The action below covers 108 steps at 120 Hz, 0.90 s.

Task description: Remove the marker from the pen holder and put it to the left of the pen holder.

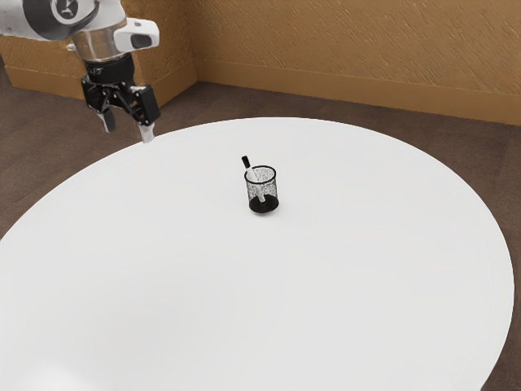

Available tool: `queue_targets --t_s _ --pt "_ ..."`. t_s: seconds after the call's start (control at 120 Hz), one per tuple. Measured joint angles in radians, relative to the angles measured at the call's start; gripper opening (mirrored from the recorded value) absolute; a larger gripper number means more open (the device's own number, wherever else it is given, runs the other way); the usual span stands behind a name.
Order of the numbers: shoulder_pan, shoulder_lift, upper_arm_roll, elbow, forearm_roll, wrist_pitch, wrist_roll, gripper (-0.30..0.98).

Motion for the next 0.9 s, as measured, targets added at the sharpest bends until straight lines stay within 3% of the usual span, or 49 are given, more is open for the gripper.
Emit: queue_targets --t_s 0.167,0.25,0.367,0.467,0.567,0.658,0.758,0.9 --pt "-0.001 0.09 0.001 0.002 0.016 0.076 -0.001 0.69" --pt "-0.013 0.249 0.031 0.098 0.01 0.121 -0.002 0.68" --pt "0.043 0.443 0.073 0.185 -0.025 0.209 -0.007 0.69" --pt "0.043 0.519 0.079 0.196 -0.081 0.312 -0.026 0.69" --pt "0.033 0.551 0.081 0.226 -0.206 0.386 -0.091 0.69" --pt "0.019 0.665 0.078 0.341 -0.287 0.426 -0.158 0.69" --pt "0.007 0.792 0.076 0.499 -0.334 0.452 -0.222 0.69" --pt "0.006 0.846 0.09 0.537 -0.38 0.477 -0.293 0.68"
